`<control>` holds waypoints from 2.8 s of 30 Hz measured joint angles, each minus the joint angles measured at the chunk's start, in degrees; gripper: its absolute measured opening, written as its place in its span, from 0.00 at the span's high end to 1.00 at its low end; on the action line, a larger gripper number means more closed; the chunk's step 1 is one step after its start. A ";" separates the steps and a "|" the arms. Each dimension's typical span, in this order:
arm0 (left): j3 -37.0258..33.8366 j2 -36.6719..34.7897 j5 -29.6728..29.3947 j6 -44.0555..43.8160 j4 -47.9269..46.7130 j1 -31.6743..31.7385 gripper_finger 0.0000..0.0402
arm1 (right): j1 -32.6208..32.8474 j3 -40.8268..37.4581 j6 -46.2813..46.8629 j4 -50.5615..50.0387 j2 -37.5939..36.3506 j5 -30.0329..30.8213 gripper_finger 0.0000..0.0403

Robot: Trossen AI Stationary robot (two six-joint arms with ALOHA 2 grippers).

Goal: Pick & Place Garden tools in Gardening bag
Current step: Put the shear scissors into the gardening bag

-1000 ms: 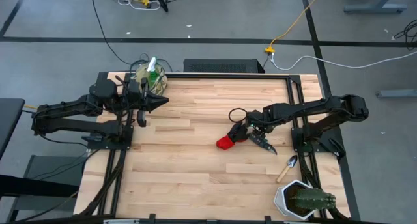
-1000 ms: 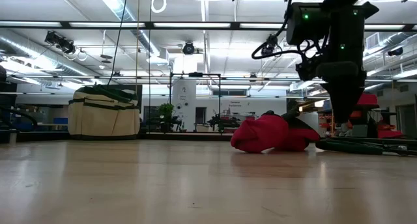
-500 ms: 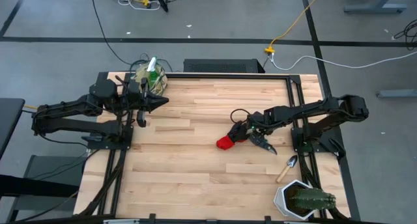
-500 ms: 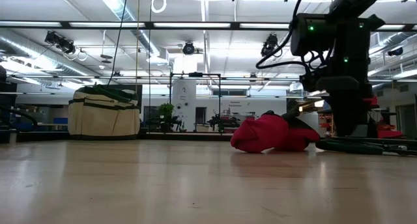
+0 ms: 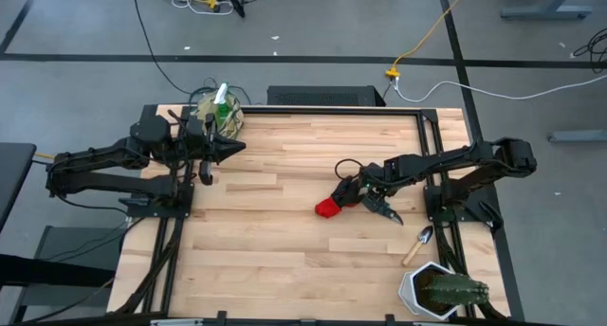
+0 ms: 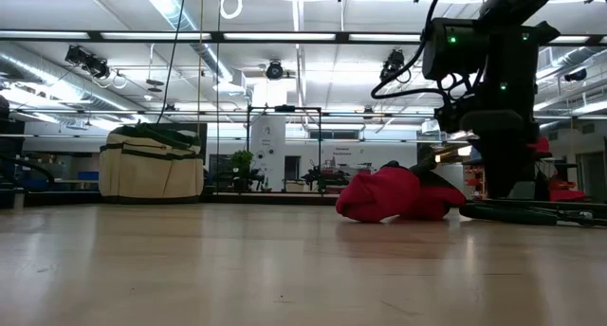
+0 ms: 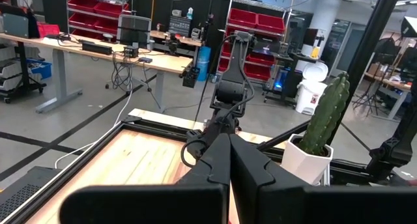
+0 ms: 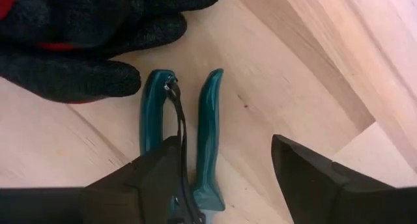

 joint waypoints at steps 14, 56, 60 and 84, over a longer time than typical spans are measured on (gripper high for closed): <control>0.00 0.00 -0.04 -0.04 0.00 0.00 0.99 | 0.00 0.00 -2.57 -0.10 0.00 1.70 0.44; 0.00 0.00 -0.04 -0.26 0.04 0.02 0.99 | -0.02 0.13 -4.31 2.79 8.26 -0.02 0.58; 0.00 -0.02 -0.04 -0.26 0.04 0.02 0.99 | -0.02 0.11 -4.31 2.83 8.28 -0.58 0.66; 0.00 -0.02 0.02 -0.37 0.04 0.00 0.99 | -0.02 0.02 -4.59 3.95 8.33 -2.79 0.88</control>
